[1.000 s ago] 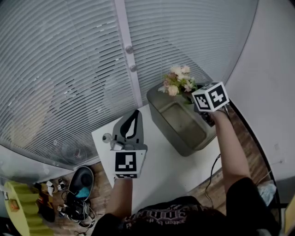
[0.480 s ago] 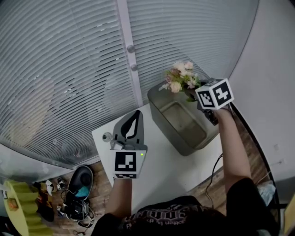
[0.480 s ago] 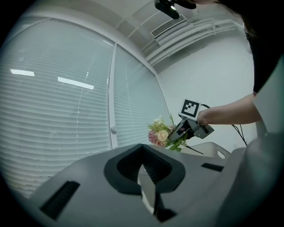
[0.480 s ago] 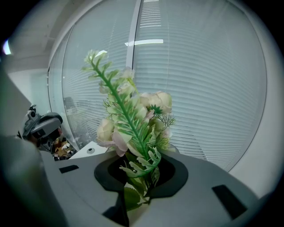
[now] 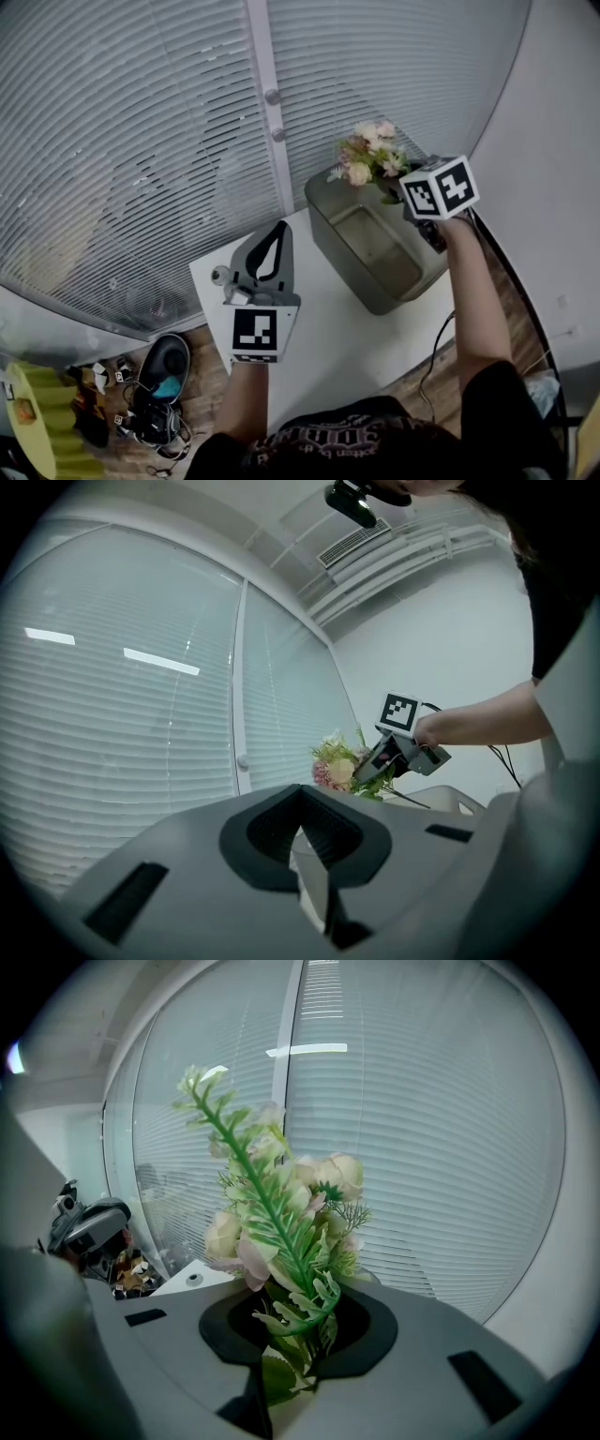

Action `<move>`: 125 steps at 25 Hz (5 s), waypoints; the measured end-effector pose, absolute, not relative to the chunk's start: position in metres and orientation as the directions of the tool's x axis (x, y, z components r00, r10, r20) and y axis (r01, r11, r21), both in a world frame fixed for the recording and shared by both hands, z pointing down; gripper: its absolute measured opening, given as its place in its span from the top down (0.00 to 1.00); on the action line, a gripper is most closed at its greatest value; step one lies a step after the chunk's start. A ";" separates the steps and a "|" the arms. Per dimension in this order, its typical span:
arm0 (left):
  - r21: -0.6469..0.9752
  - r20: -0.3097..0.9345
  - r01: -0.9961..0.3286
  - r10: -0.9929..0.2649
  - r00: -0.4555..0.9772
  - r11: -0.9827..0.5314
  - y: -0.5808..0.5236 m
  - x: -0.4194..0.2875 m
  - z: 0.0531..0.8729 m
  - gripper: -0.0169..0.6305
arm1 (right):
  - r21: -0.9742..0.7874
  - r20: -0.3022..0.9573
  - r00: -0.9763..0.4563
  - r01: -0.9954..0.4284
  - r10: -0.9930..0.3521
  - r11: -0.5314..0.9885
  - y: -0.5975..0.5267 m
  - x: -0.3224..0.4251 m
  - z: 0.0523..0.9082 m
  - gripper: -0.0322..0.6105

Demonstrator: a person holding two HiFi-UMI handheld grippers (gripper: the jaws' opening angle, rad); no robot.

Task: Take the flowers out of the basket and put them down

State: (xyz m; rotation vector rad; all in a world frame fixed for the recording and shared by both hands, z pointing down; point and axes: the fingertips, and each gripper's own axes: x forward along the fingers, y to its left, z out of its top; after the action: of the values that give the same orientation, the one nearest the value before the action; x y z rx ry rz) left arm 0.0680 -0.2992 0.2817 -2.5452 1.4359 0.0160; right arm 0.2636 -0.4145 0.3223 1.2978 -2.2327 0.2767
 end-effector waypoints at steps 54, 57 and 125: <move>-0.178 -0.134 -0.910 -0.907 0.398 -0.374 -0.188 -0.093 0.295 0.98 | 0.316 0.597 -0.430 -0.651 -0.677 0.691 -0.299 0.024 0.343 0.79; -0.186 -0.138 -0.907 -0.904 0.404 -0.377 -0.178 -0.100 0.291 0.98 | 0.284 0.602 -0.446 -0.656 -0.662 0.699 -0.287 0.016 0.345 0.79; -0.155 -0.085 -0.888 -0.890 0.448 -0.432 -0.167 -0.091 0.322 0.98 | -0.097 0.530 -0.579 -0.767 -0.619 0.634 -0.230 0.024 0.495 0.59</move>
State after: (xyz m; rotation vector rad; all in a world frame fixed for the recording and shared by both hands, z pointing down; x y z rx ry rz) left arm -0.0908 -0.1674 0.3217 -2.5184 1.5635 -0.0142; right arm 0.0237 -0.2297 0.4948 1.0906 -2.4038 0.4403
